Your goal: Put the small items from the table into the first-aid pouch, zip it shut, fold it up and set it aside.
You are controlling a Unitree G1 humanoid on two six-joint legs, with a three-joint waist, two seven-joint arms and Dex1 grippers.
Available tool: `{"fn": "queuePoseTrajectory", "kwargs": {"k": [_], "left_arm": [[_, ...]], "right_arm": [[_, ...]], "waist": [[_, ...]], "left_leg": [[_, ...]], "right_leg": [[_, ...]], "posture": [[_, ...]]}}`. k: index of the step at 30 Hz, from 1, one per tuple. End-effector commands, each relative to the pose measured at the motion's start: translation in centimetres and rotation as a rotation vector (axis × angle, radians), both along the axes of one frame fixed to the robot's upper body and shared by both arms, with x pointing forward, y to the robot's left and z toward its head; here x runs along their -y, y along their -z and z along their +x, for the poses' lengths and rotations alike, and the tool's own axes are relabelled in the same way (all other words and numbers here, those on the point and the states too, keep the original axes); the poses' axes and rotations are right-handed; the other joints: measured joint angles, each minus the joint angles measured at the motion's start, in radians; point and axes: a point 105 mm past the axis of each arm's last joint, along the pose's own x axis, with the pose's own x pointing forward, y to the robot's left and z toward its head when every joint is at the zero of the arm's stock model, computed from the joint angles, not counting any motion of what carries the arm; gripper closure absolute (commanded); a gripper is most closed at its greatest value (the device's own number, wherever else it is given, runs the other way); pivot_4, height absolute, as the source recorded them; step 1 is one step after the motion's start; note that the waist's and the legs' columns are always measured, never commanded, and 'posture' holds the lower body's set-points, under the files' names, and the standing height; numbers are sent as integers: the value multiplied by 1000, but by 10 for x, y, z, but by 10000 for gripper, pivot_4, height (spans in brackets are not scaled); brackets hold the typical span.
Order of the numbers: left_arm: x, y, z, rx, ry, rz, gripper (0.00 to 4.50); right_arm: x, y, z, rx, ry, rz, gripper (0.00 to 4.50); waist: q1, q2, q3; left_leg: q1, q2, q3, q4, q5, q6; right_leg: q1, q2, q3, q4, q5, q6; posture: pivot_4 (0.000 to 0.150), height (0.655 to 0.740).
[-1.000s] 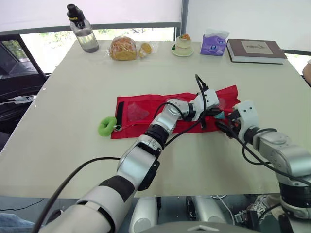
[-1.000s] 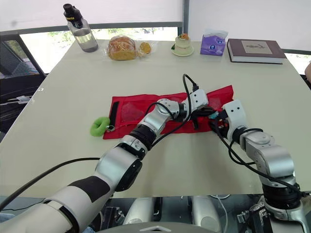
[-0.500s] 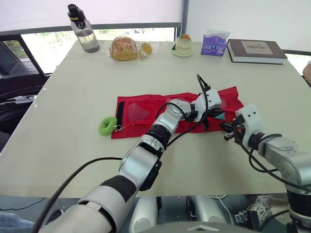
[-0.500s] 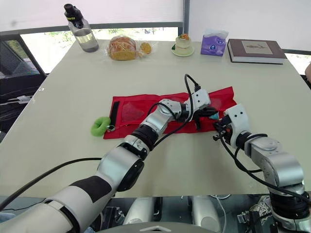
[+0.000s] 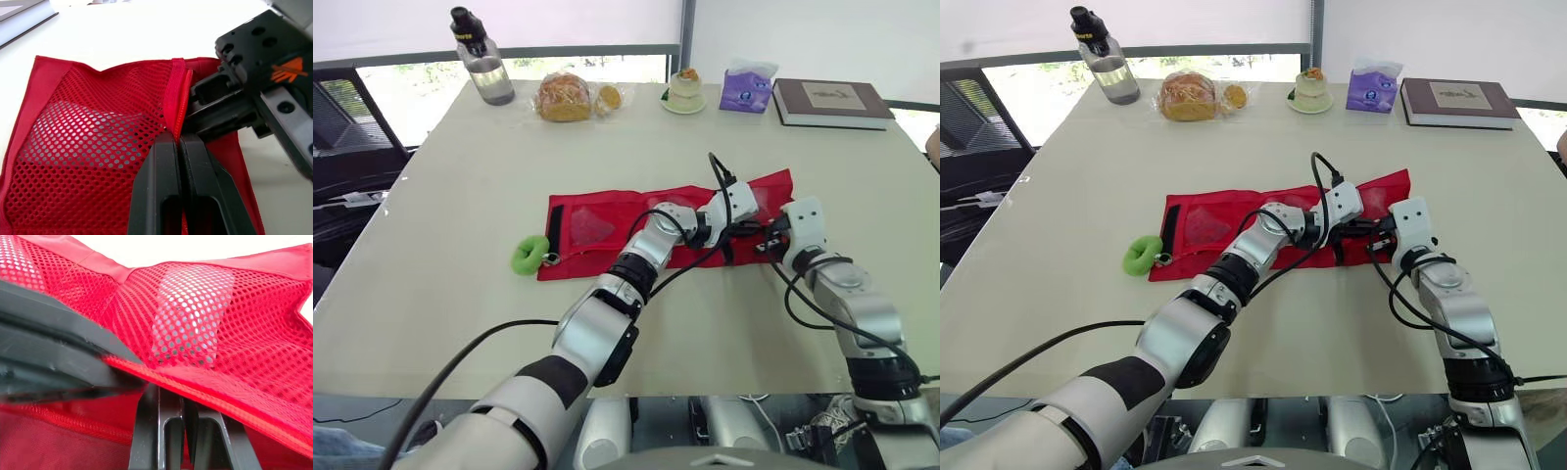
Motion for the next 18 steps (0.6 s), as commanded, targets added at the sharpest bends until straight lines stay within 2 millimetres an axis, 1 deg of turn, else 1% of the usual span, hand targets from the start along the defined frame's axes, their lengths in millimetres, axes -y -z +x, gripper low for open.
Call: {"fn": "queuePoseTrajectory", "kwargs": {"k": [1,2,4,6,7,8,9,10,11,12,13,15,16,17,18], "left_arm": [[9,-12,-4,31,19,-38,45000],[10,-13,-4,24,19,-50,45000],[11,-21,-4,-17,17,-114,45000],[9,-29,-4,-42,17,-167,38321],[7,-30,-5,-46,30,-176,35691],[3,-31,-6,-42,39,-179,30738],[-2,-33,-6,-38,46,-184,26782],[-7,-35,-7,-40,53,-187,21122],[-13,-39,-8,-48,64,-201,17816],[-21,-45,-10,-59,75,-222,13368],[-32,-51,-13,-67,95,-242,8187],[-57,-64,-25,-61,158,-273,1784],[-67,-68,-30,-63,177,-279,0],[-79,-72,-35,-73,183,-285,0],[-93,-74,-40,-84,183,-283,0]], "right_arm": [[3,-16,-26,29,-103,8,44108],[4,-19,-33,46,-125,22,44108],[8,-29,-48,98,-160,47,44108],[14,-36,-57,138,-166,92,45000],[19,-37,-59,146,-147,92,45000],[24,-36,-59,146,-119,80,45000],[29,-35,-59,145,-108,76,45000],[31,-35,-59,145,-105,74,45000],[34,-35,-59,143,-92,84,45000],[37,-35,-58,140,-83,112,45000],[41,-36,-57,140,-58,148,39700],[51,-32,-51,125,-10,177,35372],[54,-30,-50,117,0,179,29409],[56,-27,-47,105,9,192,26747],[58,-24,-44,94,21,212,19917]], "waist": [[1,0,0],[-1,0,0],[-4,0,0],[-6,0,0],[-9,0,0],[-12,0,0],[-15,0,0],[-17,0,0],[-23,0,0],[-29,1,0],[-29,1,0],[-34,1,0],[-37,1,0],[-35,1,0],[-32,2,0]], "left_leg": [[0,0,0,0,0,0],[0,0,0,0,0,0],[0,0,1,0,0,0],[0,0,0,0,0,0],[1,0,0,0,0,0],[1,0,0,0,0,0],[2,1,0,0,0,0],[2,1,0,0,0,0],[2,1,0,0,0,0],[3,1,0,0,0,0],[3,1,0,0,0,0],[3,2,0,0,0,0],[3,2,0,0,0,0],[3,3,0,-1,0,0],[4,3,0,-2,0,0]], "right_leg": [[0,0,0,0,0,0],[0,0,0,-1,0,0],[0,0,1,-1,0,0],[0,0,0,0,0,1],[0,1,0,0,0,1],[0,1,1,0,0,1],[0,1,1,1,0,1],[0,1,1,1,0,1],[0,1,1,2,0,1],[0,1,1,2,0,1],[0,1,1,2,0,1],[0,2,1,2,0,1],[0,2,2,2,0,0],[0,2,3,2,0,0],[0,2,2,2,2,-3]], "posture": [[1500,7400],[1500,7400],[1500,7400],[1500,7400],[1500,7400],[1500,7400],[1500,7400],[1500,7400],[1500,7400],[1500,7400],[1500,7400],[1500,7400],[1500,7400],[1500,7400],[1500,7400]]}}
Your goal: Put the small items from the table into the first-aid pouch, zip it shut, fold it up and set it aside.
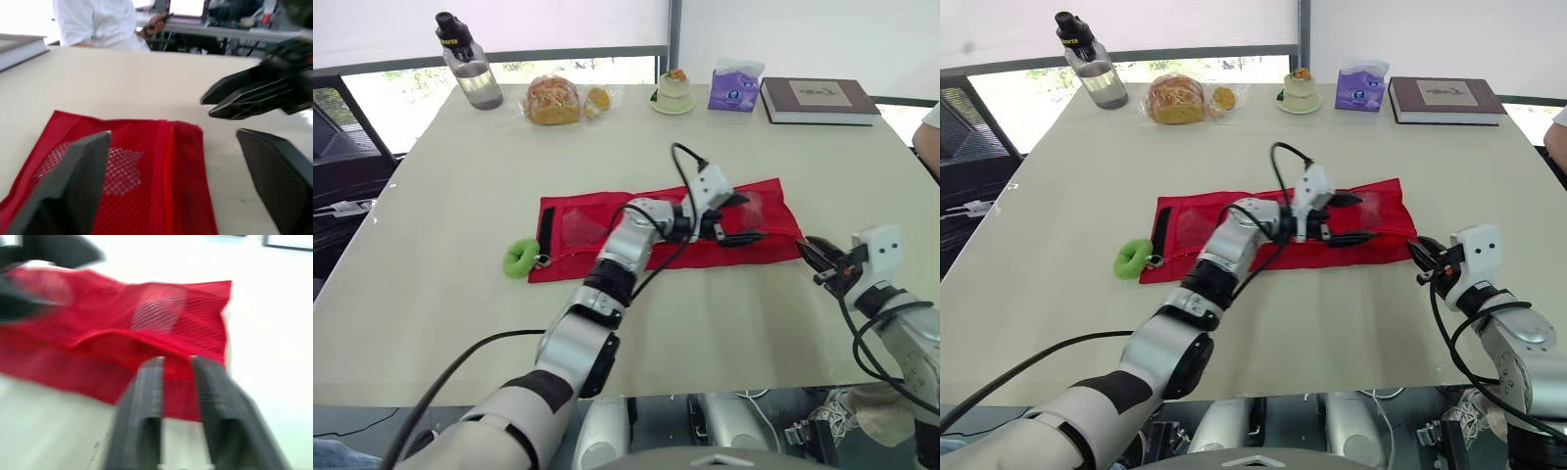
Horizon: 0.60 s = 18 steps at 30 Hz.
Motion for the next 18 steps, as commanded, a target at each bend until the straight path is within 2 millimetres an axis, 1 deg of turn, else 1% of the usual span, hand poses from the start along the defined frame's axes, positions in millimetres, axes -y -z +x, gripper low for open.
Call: {"fn": "queuePoseTrajectory", "kwargs": {"k": [1,3,4,5,6,7,9,11,12,14,15,16,18], "left_arm": [[-34,-29,-22,14,62,-56,0],[-59,-29,-32,4,61,-30,0],[-69,-30,-37,-1,61,-25,0],[-79,-30,-41,-12,59,-25,0],[-90,-30,-46,-25,55,-28,0],[-108,-28,-51,-36,37,-12,0],[-127,-28,-59,-45,15,15,0],[-148,-39,-70,-39,-18,12,0],[-156,-43,-76,-34,-30,15,0],[-166,-50,-84,-21,-59,23,0],[-170,-52,-88,-20,-67,32,0],[-173,-52,-92,-17,-75,49,0],[-175,-52,-95,-8,-88,68,0]], "right_arm": [[10,0,8,-4,40,54,16676],[12,11,14,-49,57,95,6354],[12,16,16,-68,53,102,2037],[11,19,18,-82,47,107,718],[11,23,19,-103,46,129,718],[8,27,22,-123,39,142,718],[5,32,24,-150,24,154,718],[-2,36,24,-177,-21,187,718],[-3,37,23,-188,-30,193,4602],[1,39,24,-187,-10,179,8208],[5,40,24,-186,7,165,12844],[10,40,25,-180,26,144,18451],[20,40,24,-175,61,120,28624]], "waist": [[3,0,0],[7,1,0],[8,1,0],[9,1,0],[10,1,0],[8,1,0],[6,1,0],[8,1,0],[9,1,0],[8,1,0],[7,1,0],[9,1,0],[11,1,0]], "left_leg": [[0,0,0,0,0,0],[0,0,0,0,0,0],[0,0,0,0,0,0],[-1,0,0,0,0,0],[-1,0,0,0,0,0],[-1,0,0,0,0,0],[0,0,0,0,0,0],[-1,0,0,0,0,0],[-1,1,0,1,0,0],[-1,1,0,1,0,0],[-1,2,0,0,0,0],[0,2,0,0,0,0],[0,1,0,0,0,0]], "right_leg": [[0,0,-1,0,0,0],[0,-1,-1,0,0,0],[0,-1,-1,0,0,-1],[0,-2,-1,0,0,0],[0,-3,-1,-1,0,0],[0,-4,-1,-1,0,0],[0,-4,0,-1,0,0],[0,-5,-2,-1,0,-1],[0,-5,-2,-1,0,0],[0,-5,-2,-1,0,0],[0,-5,-2,-1,-1,0],[0,-5,-2,-1,-1,0],[0,-5,-2,-1,-3,0]], "posture": [[1500,7400],[1500,7400],[1500,7400],[1500,7400],[1500,7400],[1500,7400],[1500,7400],[1500,7400],[1500,7400],[1500,7400],[1500,7400],[1500,7400],[1500,7400]]}}
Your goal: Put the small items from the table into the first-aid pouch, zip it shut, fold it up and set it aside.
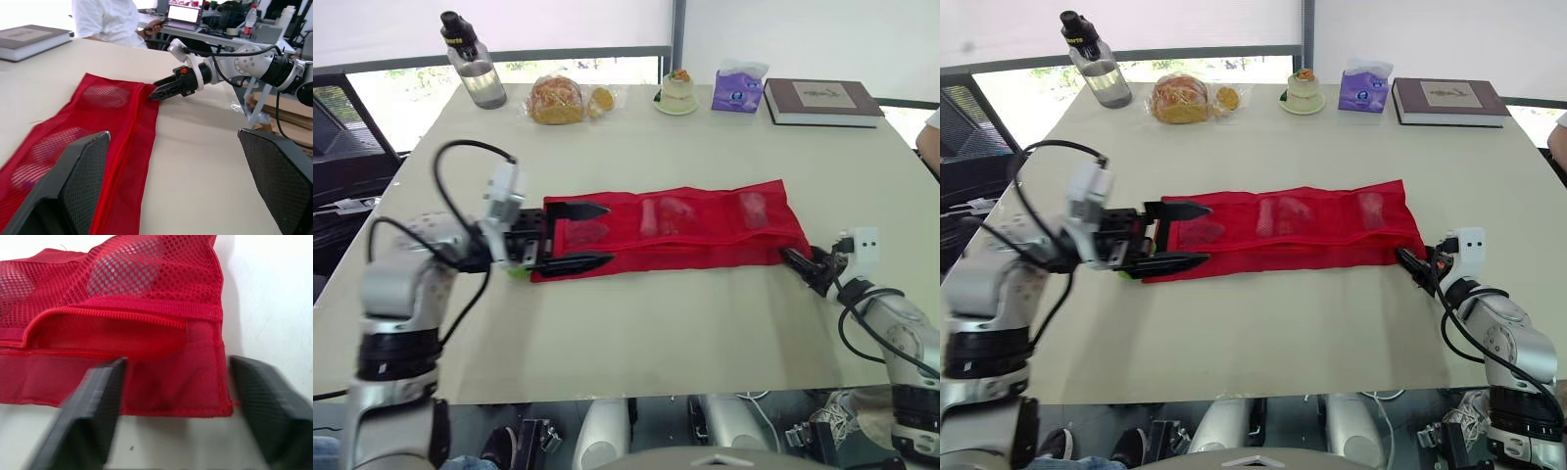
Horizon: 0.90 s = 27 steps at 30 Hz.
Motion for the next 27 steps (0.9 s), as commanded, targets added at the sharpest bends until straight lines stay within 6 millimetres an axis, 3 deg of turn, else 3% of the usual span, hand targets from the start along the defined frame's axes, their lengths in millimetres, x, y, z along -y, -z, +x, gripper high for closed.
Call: {"fn": "queuePoseTrajectory", "kwargs": {"k": [1,4,6,10,14,17,20,22,23,27], "left_arm": [[2,-9,-11,48,8,12,0],[3,-11,-16,59,4,5,0],[5,-13,-18,65,6,-1,0],[18,-19,-24,95,22,-27,0],[25,-22,-27,107,21,-44,0],[26,-23,-26,108,8,-47,0],[26,-23,-24,108,-7,-52,0],[28,-22,-23,107,-9,-54,0],[29,-21,-22,107,-10,-55,0],[26,-20,-17,98,-44,-69,0]], "right_arm": [[18,-4,-1,22,54,-52,32494],[37,-6,-7,34,92,-141,44186],[50,-9,-9,41,129,-190,44186],[122,-11,-19,27,353,-481,44186],[174,-17,-26,-13,555,-622,44186],[196,-19,-30,-43,627,-661,44186],[190,-21,-24,-14,572,-635,44186],[183,-26,-20,19,528,-604,36401],[180,-28,-18,35,504,-591,36401],[169,-43,-23,82,383,-528,19324]], "waist": [[2,0,0],[6,0,0],[11,0,0],[26,0,0],[27,0,0],[21,0,0],[16,0,0],[8,0,0],[3,0,0],[-3,0,0]], "left_leg": [[0,0,0,0,0,0],[0,-1,1,0,0,0],[0,-1,1,0,0,0],[0,-2,2,0,0,0],[-1,-3,2,1,1,2],[0,-3,4,1,1,2],[1,-3,4,1,1,2],[1,-2,4,1,1,2],[1,-2,4,1,1,2],[1,-2,4,1,1,2]], "right_leg": [[0,0,0,0,0,0],[0,-1,0,0,0,0],[0,-2,0,0,0,1],[0,-3,1,0,0,0],[0,-4,1,-1,-1,-1],[0,-3,3,0,-1,-1],[0,0,3,0,-1,-1],[0,1,3,0,0,1],[0,1,3,0,0,1],[0,1,4,0,1,2]], "posture": [[1500,7400],[1500,7400],[1500,7400],[1500,7400],[1500,7400],[1500,7400],[1500,7400],[1500,7400],[1500,7400],[1500,7400]]}}
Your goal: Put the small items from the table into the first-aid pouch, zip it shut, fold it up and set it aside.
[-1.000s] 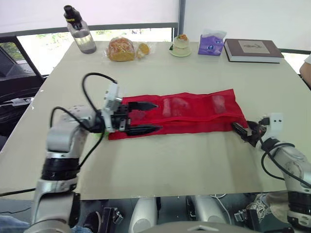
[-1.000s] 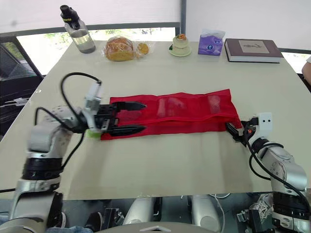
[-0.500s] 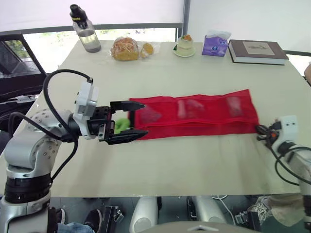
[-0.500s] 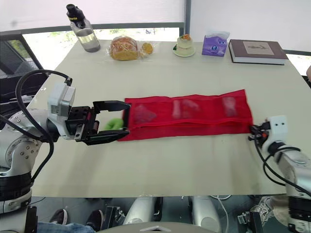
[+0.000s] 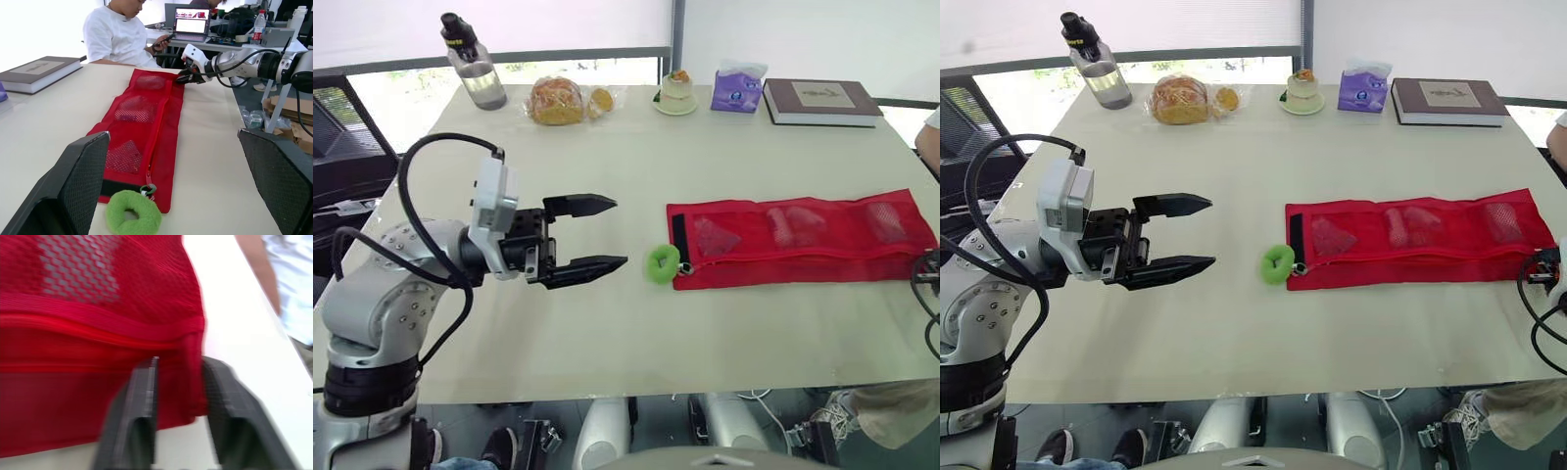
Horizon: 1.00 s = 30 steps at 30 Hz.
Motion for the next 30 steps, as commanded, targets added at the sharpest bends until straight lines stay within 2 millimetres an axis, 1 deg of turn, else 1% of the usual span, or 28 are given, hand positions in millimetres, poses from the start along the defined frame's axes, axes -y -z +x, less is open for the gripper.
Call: {"fn": "queuePoseTrajectory", "kwargs": {"k": [1,3,4,7,10,11,14,16,20,23,28,30], "left_arm": [[-5,-4,5,16,-46,-24,0],[-9,-1,10,-8,-85,-32,0],[-11,1,12,-31,-103,-40,0],[-16,12,22,-116,-174,-48,0],[-18,25,31,-221,-234,-72,0],[-20,33,38,-261,-278,-74,0],[-24,52,50,-345,-374,-60,0],[-24,60,58,-429,-432,-106,0],[-23,70,72,-539,-511,-164,0],[-12,79,79,-684,-504,-201,0],[1,87,85,-781,-485,-209,0],[9,91,93,-815,-495,-225,0]], "right_arm": [[0,-34,-9,50,-108,0,13962],[-6,-36,-20,12,-194,41,3948],[-14,-41,-26,10,-274,63,883],[-44,-56,-41,12,-499,98,883],[-73,-70,-50,43,-639,150,883],[-86,-74,-53,48,-694,173,883],[-116,-79,-64,37,-831,211,883],[-135,-90,-69,60,-910,229,883],[-157,-103,-72,80,-989,226,883],[-173,-112,-72,117,-1045,219,883],[-189,-117,-79,170,-1130,204,883],[-193,-123,-81,204,-1155,210,883]], "waist": [[0,0,0],[3,0,0],[4,0,0],[4,0,0],[-1,0,0],[-1,0,0],[1,0,0],[4,0,1],[7,-2,1],[13,-2,1],[18,-2,1],[23,-2,1]], "left_leg": [[0,0,0,0,0,0],[0,0,0,-1,0,0],[0,0,0,-2,0,0],[0,0,-1,-3,0,0],[2,1,-2,-3,0,0],[2,2,-2,-3,0,0],[4,1,-2,-3,0,0],[3,1,-2,-3,0,0],[2,0,-4,-3,0,0],[1,0,-4,-2,0,0],[-1,0,-4,0,0,0],[-1,-1,-4,0,0,0]], "right_leg": [[0,0,0,0,0,0],[0,-1,0,0,0,0],[0,-1,0,0,0,0],[0,-1,-1,-1,0,0],[0,-1,0,-1,0,1],[0,-1,1,0,0,1],[1,-1,2,0,0,1],[1,-1,1,-1,0,1],[1,-2,1,-1,0,1],[1,-2,-1,-1,0,1],[1,-1,-4,-1,0,1],[1,-1,-4,0,0,1]], "posture": [[1500,7400],[1500,7400],[1500,7400],[1500,7400],[1500,7400],[1500,7400],[1500,7400],[1500,7400],[1500,7400],[1500,7400],[1500,7400],[1500,7400]]}}
